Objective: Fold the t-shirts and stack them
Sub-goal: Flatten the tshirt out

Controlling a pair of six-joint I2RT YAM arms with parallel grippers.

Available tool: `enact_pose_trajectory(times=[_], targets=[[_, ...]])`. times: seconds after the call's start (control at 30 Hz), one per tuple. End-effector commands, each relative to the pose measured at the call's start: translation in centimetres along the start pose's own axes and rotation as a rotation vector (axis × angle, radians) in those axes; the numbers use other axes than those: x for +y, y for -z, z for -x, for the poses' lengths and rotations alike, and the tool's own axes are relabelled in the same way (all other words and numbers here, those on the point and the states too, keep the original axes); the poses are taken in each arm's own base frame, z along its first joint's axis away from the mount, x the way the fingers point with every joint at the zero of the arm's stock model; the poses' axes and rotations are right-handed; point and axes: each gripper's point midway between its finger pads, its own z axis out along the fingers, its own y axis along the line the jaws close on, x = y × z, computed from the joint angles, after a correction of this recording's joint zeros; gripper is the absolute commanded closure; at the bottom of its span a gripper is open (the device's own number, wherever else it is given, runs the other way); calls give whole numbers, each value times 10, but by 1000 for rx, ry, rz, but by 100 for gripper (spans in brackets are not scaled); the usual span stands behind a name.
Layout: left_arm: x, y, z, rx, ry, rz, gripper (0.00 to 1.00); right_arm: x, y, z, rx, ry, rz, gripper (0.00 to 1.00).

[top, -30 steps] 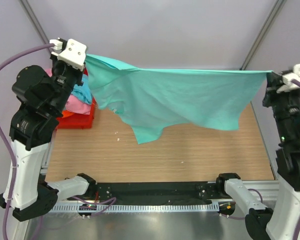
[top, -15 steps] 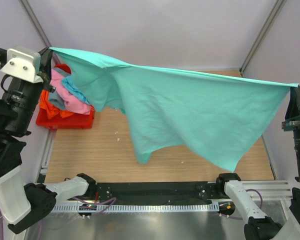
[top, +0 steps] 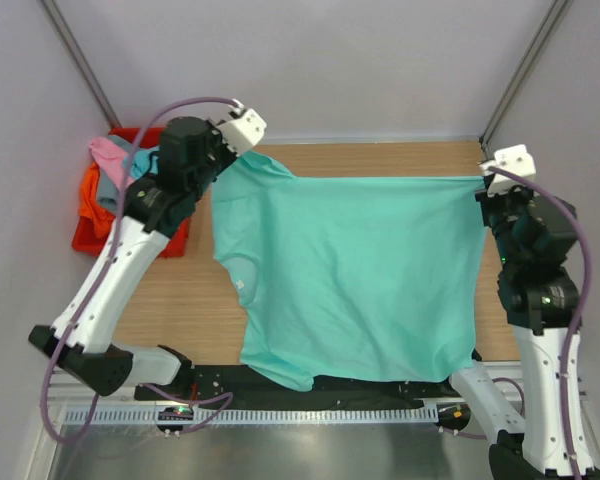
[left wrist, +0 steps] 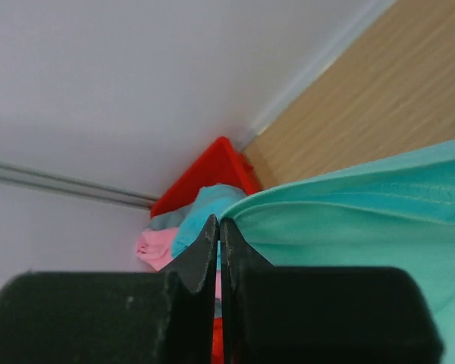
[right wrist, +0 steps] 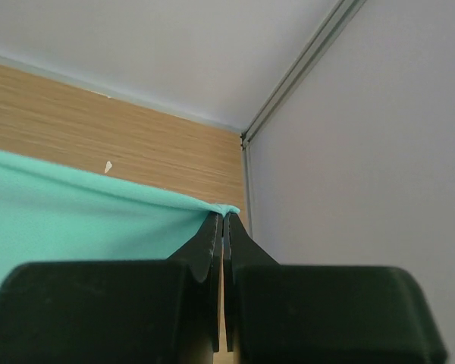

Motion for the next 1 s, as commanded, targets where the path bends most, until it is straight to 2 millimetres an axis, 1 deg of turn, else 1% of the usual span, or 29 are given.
enact_pose_trajectory(times=[0.0,0.03,0.07,0.1,0.13,0.17,0.2,0.23,0.27,0.3,0.33,0.37,0.4,0.43,0.47,0.5,0.53,0.57,0.6,0.63,0.67,0.7,0.73,0.77,0.8,0.83,0.87,0.9,0.97], targets=[[-22,-49,-28,70,-70,-2,100,14,-39,-48,57,46,-24,99],[-37,-72,-42,108,-82,-34,100,26,-51,-67,96,62,5,99],[-46,-86,-51,129,-79,-46,100,30,-60,-75,88,65,2,99],[-48,-101,-62,141,-69,-52,100,45,-69,-106,145,80,33,99],[-52,-112,-69,155,-66,-60,100,52,-75,-119,161,90,45,99],[-68,-135,-88,199,-70,-92,100,59,-90,-131,173,108,58,99],[-66,-146,-91,195,-58,-81,100,68,-96,-150,205,116,75,99],[-72,-157,-99,211,-60,-91,100,72,-102,-157,217,119,85,99],[-86,-173,-114,243,-67,-115,100,75,-114,-183,287,121,106,99],[-86,-183,-115,242,-64,-107,100,77,-121,-187,303,121,114,99],[-90,-190,-119,249,-63,-112,100,79,-130,-195,337,118,124,99],[-104,-203,-131,277,-70,-136,100,78,-137,-205,377,79,133,99],[-104,-209,-130,275,-61,-131,100,79,-156,-214,414,39,144,99],[-107,-214,-134,285,-59,-133,100,77,-168,-214,400,1,137,99],[-118,-225,-146,310,-65,-148,100,73,-179,-210,382,-45,124,99],[-117,-230,-143,306,-64,-136,100,81,-192,-227,412,-52,133,99],[-118,-235,-149,320,-73,-126,100,80,-204,-224,387,-65,122,99],[-112,-242,-146,310,-72,-102,100,79,-217,-221,382,-85,113,99],[-119,-252,-156,328,-86,-109,100,93,-227,-238,417,-100,159,99],[-115,-257,-158,333,-89,-84,100,98,-234,-246,433,-108,173,99],[-115,-267,-161,337,-88,-75,100,98,-244,-244,426,-118,171,99],[-114,-272,-161,336,-86,-64,100,105,-252,-263,460,-123,178,99],[-110,-276,-159,330,-84,-41,100,106,-257,-267,469,-125,176,99],[-104,-281,-153,314,-79,-21,100,104,-264,-263,459,-128,168,99],[-106,-285,-153,313,-84,-16,100,103,-268,-267,466,-133,161,99],[-101,-288,-148,299,-76,1,100,100,-271,-261,453,-138,153,99],[-92,-289,-139,281,-64,26,100,94,-274,-251,430,-145,141,99],[-87,-289,-134,271,-56,38,100,90,-275,-244,414,-150,134,99],[-71,-283,-118,243,-31,72,100,74,-275,-213,358,-160,108,99]])
